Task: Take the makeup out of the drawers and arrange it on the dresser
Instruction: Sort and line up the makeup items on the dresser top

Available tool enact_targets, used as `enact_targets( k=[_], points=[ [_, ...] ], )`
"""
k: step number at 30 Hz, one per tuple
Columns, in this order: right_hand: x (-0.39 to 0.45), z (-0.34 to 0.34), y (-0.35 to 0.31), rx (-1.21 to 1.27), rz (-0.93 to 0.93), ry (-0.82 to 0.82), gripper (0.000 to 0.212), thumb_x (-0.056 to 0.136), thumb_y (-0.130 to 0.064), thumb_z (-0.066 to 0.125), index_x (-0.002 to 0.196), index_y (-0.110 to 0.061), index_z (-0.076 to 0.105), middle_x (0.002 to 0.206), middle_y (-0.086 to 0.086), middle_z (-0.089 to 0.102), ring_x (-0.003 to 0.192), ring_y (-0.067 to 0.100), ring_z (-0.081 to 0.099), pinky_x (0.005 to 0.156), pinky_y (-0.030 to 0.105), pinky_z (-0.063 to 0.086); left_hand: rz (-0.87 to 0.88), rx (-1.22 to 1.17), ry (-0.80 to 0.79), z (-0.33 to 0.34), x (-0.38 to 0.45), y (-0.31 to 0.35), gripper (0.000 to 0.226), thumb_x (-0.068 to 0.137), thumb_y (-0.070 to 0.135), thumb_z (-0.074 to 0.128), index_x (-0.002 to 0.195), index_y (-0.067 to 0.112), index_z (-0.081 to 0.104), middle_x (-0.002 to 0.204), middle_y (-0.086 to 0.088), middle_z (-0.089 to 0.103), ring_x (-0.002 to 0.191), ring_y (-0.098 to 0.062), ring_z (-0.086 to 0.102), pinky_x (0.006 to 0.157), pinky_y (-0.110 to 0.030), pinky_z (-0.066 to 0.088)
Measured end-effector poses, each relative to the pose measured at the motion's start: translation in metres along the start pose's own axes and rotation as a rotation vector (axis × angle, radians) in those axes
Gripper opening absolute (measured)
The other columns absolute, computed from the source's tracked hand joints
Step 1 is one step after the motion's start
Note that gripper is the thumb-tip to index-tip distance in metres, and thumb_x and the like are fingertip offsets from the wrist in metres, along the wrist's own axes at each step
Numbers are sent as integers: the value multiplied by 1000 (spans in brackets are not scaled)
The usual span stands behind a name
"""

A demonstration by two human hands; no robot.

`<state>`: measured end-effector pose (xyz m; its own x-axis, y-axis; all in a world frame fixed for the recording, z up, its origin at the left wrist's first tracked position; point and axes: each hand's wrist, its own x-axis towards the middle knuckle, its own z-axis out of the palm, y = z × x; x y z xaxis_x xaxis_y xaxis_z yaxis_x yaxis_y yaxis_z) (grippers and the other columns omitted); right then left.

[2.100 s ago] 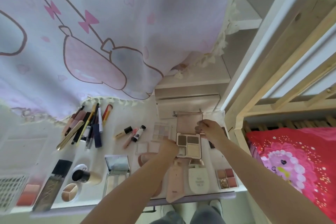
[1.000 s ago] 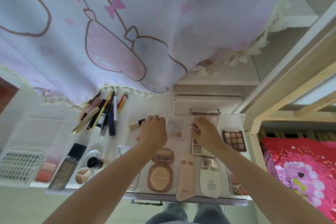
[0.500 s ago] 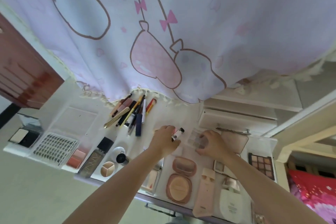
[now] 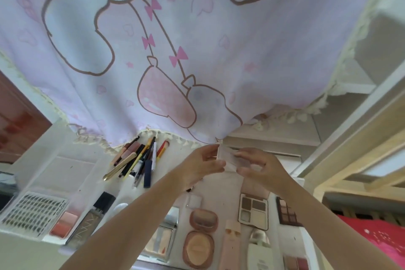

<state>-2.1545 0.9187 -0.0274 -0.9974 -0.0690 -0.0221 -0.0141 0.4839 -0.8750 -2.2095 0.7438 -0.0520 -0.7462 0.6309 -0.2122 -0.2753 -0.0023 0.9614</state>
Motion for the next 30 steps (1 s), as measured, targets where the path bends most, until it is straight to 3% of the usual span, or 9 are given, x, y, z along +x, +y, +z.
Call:
enact_targets(
  k=[2,4,7,10,14,16,21,26,30],
  points=[
    [-7,3,-1,7,-2,73,58,49,-52,58,104,-34,60,100,-29,51,92,-21,49,78,-9,29,31,-27,2,3,2,-1,62,46,29,76,104,14,60,94,1,69,86,-11,65,80,-21,53],
    [-14,8,0,19,-13,119,61,49,-53,55,107,-34,55,97,-31,49,93,-17,47,79,-8,30,55,-43,-9,6,0,-3,69,48,27,75,111,7,56,99,-7,65,88,-16,64,82,-24,52],
    [-18,10,-2,81,17,123,26,72,-24,67,86,-45,63,82,-33,55,83,-16,53,79,3,42,36,-86,-33,7,-4,-8,85,42,26,86,116,-1,54,93,-2,69,84,-13,67,76,-21,55],
    [-19,3,4,235,93,158,42,85,-1,53,72,-39,64,70,-31,62,70,-15,60,64,1,46,26,-67,-34,10,-9,-11,62,49,15,72,109,7,58,88,3,72,81,-10,69,70,-19,56],
    [-19,1,3,308,159,122,27,91,-7,46,85,-22,68,85,-5,68,81,8,65,76,21,53,4,-158,-38,11,-14,-11,53,55,8,69,107,12,59,92,-2,70,82,-11,69,70,-19,57],
    [-15,0,7,381,211,157,27,95,-14,40,97,-11,66,90,8,66,82,20,62,72,23,55,-47,-118,-13,9,-15,-10,46,69,-10,63,110,11,56,95,-2,67,79,-8,70,70,-19,57],
    [-7,-4,23,351,236,137,32,97,-22,34,88,-12,62,80,5,67,63,8,65,61,17,55,-116,223,92,1,-17,-15,64,77,-24,54,134,0,40,97,3,61,77,1,66,74,-15,54],
    [11,0,32,-3,185,166,28,97,-16,38,74,-19,53,72,-6,61,50,-11,54,48,3,41,-195,385,135,-2,-15,-21,67,79,-15,60,138,6,37,115,-12,60,98,-14,58,74,-12,53],
    [25,4,40,-327,126,56,25,96,-17,40,87,-4,59,83,4,64,62,7,55,58,11,41,-257,625,127,-5,-7,-40,67,79,0,67,138,13,39,112,-7,59,95,-14,56,93,-24,46]
  ],
)
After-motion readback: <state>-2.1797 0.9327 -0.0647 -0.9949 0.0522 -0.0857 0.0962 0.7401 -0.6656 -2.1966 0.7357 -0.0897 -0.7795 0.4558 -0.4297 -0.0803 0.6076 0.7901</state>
